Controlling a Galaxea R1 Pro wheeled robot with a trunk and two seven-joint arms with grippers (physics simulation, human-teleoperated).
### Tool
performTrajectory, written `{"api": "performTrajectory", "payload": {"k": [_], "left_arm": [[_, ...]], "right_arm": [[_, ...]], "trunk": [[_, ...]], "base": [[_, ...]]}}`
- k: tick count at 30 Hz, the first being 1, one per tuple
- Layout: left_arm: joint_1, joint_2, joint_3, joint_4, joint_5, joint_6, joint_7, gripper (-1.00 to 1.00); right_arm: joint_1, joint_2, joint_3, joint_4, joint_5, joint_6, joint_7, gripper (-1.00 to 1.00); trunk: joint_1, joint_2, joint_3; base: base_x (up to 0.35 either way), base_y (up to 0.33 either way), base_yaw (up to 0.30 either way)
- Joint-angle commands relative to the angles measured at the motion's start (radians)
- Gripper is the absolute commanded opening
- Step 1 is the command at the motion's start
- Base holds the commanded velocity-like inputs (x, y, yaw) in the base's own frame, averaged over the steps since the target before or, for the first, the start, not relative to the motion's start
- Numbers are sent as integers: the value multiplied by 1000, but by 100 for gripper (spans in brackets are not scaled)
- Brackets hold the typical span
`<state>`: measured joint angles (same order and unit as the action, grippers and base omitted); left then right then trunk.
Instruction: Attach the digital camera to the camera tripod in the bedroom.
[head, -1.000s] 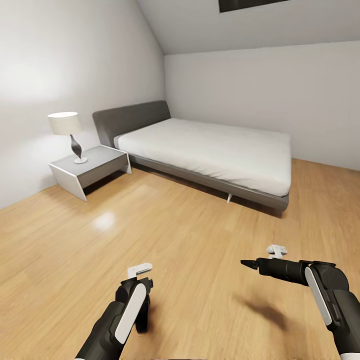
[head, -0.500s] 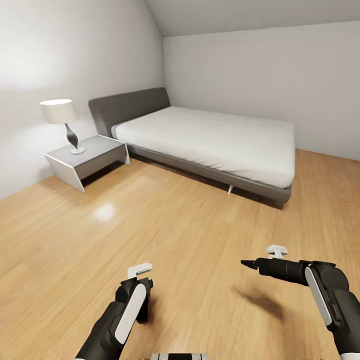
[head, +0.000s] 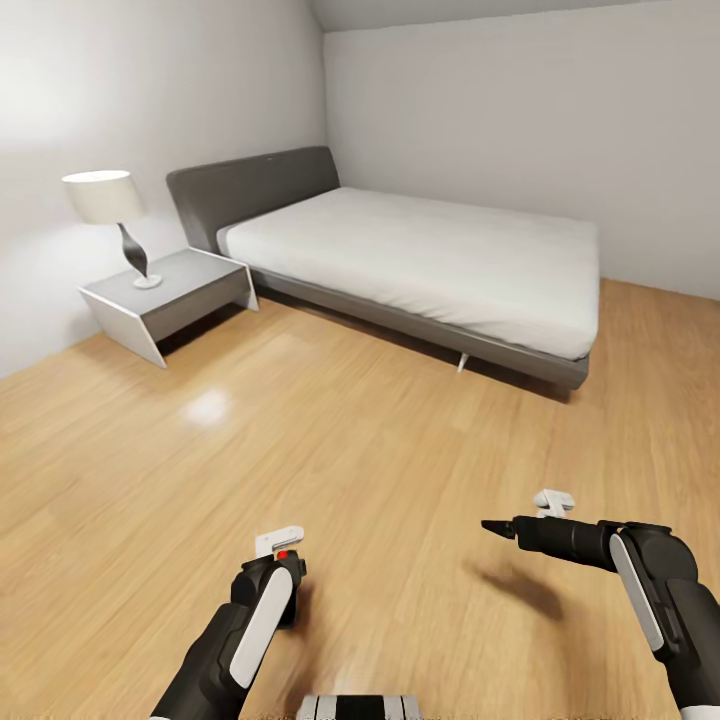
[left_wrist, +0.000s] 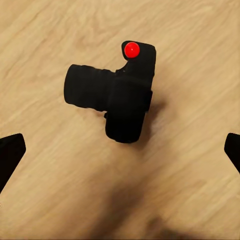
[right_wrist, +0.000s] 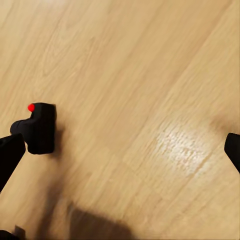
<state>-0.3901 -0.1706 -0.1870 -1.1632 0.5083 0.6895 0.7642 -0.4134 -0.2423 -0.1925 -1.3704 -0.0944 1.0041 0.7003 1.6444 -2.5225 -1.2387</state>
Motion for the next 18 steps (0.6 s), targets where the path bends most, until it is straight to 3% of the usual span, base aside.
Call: {"api": "performTrajectory", "payload": {"k": [1,18], "left_arm": [[-1,0,-2,-1,10,1,10,100],[-1,0,-2,-1,8,1,10,100]], "right_arm": [[0,0,-1,0,-11,9,-4,100],[0,-1,-1,-9,-18,37,28,100]], "trunk": [[0,-1,-5],[8,-5,-71]], "base": [[0,0,0],[0,0,0]]}}
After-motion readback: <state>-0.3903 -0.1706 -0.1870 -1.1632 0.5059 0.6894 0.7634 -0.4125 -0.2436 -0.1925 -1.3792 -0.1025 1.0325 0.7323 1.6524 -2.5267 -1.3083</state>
